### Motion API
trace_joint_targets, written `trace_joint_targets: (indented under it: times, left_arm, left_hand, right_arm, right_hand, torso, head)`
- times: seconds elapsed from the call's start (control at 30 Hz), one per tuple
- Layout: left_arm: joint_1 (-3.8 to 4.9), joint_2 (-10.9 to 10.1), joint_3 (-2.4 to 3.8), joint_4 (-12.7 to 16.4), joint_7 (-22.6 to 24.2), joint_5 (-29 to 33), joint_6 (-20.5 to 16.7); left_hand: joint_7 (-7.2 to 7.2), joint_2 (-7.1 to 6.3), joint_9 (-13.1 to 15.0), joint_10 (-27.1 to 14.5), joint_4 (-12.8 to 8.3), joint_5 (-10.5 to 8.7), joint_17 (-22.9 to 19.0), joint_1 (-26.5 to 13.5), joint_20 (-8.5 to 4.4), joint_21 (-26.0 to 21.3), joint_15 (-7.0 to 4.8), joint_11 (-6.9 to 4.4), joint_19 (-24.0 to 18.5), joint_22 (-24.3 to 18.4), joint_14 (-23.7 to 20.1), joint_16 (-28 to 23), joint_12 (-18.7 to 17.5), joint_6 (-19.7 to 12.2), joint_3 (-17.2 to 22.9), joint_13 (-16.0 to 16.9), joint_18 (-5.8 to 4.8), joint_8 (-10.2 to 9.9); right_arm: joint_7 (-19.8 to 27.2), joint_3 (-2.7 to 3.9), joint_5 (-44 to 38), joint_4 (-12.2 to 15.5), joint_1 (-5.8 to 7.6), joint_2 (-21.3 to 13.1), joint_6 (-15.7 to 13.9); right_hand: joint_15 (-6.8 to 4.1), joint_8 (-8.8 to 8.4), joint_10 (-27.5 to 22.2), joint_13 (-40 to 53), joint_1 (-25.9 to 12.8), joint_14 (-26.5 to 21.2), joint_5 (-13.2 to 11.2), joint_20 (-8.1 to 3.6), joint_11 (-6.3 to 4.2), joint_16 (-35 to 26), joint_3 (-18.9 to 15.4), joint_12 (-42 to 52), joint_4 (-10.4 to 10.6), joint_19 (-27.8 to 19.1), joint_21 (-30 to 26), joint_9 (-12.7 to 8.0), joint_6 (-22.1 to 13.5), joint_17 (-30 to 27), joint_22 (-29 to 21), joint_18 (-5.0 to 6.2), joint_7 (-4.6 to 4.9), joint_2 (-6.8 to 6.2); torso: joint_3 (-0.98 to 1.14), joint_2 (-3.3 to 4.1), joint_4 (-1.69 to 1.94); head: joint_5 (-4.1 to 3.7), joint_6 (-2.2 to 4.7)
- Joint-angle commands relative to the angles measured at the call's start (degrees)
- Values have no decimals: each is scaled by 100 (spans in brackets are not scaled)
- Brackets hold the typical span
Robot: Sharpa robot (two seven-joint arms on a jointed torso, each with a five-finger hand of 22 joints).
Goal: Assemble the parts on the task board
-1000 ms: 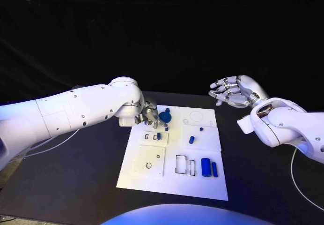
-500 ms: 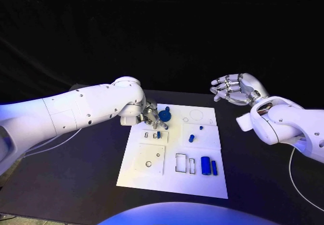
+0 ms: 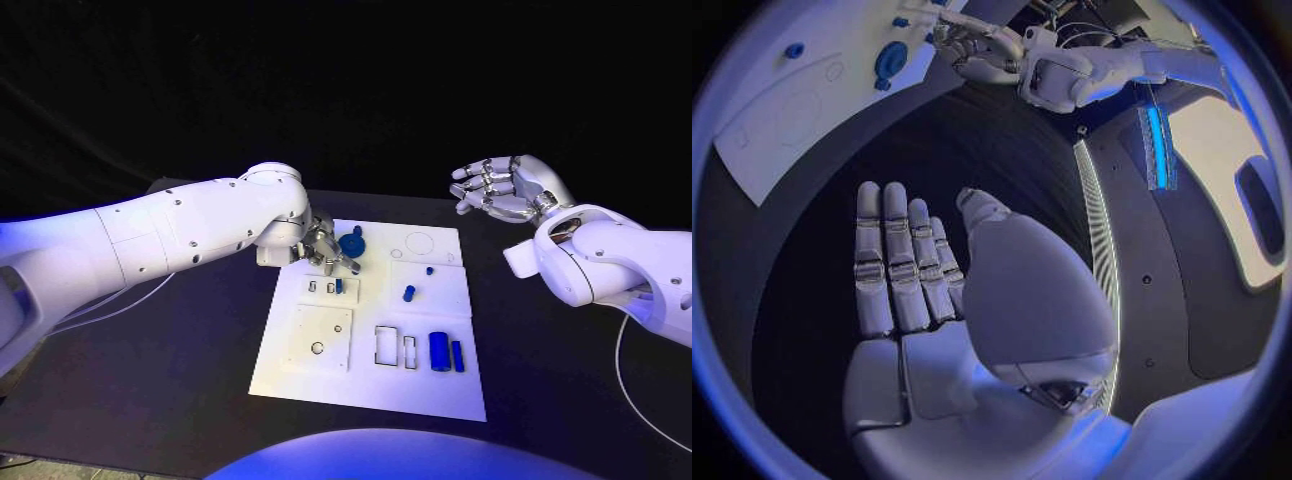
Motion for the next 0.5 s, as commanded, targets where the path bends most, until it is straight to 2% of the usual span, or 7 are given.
trace_joint_targets:
  times: [0.03, 0.13, 0.5]
  left_arm:
    - [-23, 36, -4, -28, -77, 29, 229]
    - [-47, 51, -9, -48, -86, 34, 254]
    - [-102, 76, -28, -86, -105, 66, 298]
  left_hand:
    - [16, -5, 6, -42, 1, -15, 520, -45, 0, 20, -32, 8, 37, 4, 302, -11, -7, 6, -32, -5, -39, -34]
    - [17, 58, 16, -53, 0, -11, 520, -47, 2, 22, -29, 10, 37, 10, 301, -13, -9, 8, -65, -1, -40, -37]
    - [17, 120, 29, -51, -6, -6, 518, -1, 5, 27, -27, 10, 40, 20, 299, -15, 1, 16, -83, 19, -42, -38]
  right_arm:
    - [48, -1, 42, -4, -7, 9, 46]
    - [37, -1, 42, -10, -10, 14, 53]
    - [-6, -4, 42, -35, -18, 30, 86]
  right_hand:
    - [29, 8, 37, -28, -5, -16, -30, 18, 20, -44, 49, -31, -9, -35, -20, -13, -29, -19, -53, 61, 215, -65]
    - [36, 10, 29, -53, 1, -28, -27, 24, 26, -73, 67, -35, -13, -51, -20, -20, -35, -35, -100, 60, 220, -76]
    - [47, 15, 20, -99, 1, -41, 16, 36, 35, -118, 107, -39, -13, -74, -17, -31, -45, -62, -184, 61, 228, -85]
  torso:
    - [-3, 5, -1]
    - [-2, 1, -2]
    - [-1, 3, -3]
  head:
    - [-13, -11]
    - [-15, -18]
    - [-28, -44]
